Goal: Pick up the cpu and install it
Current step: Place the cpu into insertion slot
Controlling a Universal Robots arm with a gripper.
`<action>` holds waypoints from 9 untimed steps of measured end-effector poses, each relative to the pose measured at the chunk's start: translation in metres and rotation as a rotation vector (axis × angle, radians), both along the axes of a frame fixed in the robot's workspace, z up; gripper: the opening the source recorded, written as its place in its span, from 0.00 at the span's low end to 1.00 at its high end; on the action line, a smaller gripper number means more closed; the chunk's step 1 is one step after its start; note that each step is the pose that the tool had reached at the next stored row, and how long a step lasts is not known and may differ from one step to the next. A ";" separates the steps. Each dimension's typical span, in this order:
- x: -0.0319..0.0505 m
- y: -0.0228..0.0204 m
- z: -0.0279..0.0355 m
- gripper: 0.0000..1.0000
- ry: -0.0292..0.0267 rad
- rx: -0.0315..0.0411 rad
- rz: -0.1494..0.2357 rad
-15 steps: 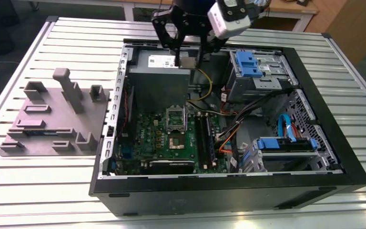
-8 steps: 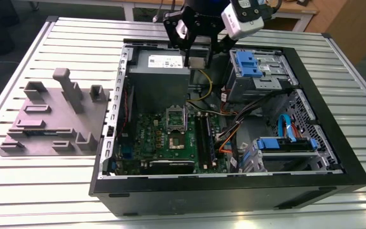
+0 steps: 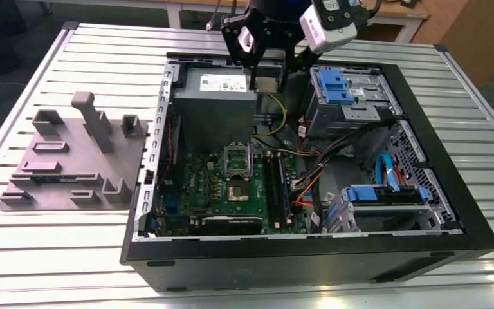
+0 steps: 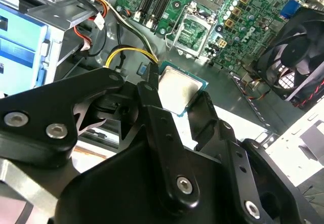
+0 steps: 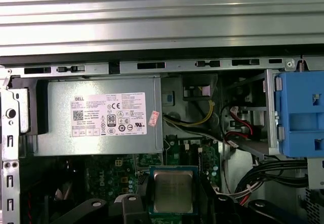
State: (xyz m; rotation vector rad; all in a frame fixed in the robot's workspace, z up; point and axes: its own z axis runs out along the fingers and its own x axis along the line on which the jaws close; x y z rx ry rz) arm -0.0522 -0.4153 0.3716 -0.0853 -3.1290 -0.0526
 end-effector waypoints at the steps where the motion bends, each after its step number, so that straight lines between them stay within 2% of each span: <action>1: 0.0000 0.0000 0.0000 0.47 0.0000 0.0001 0.000; 5: 0.0002 -0.0009 0.0000 0.47 0.0000 0.0000 0.000; 9: -0.0012 -0.0057 -0.0010 0.47 0.0000 0.0001 0.000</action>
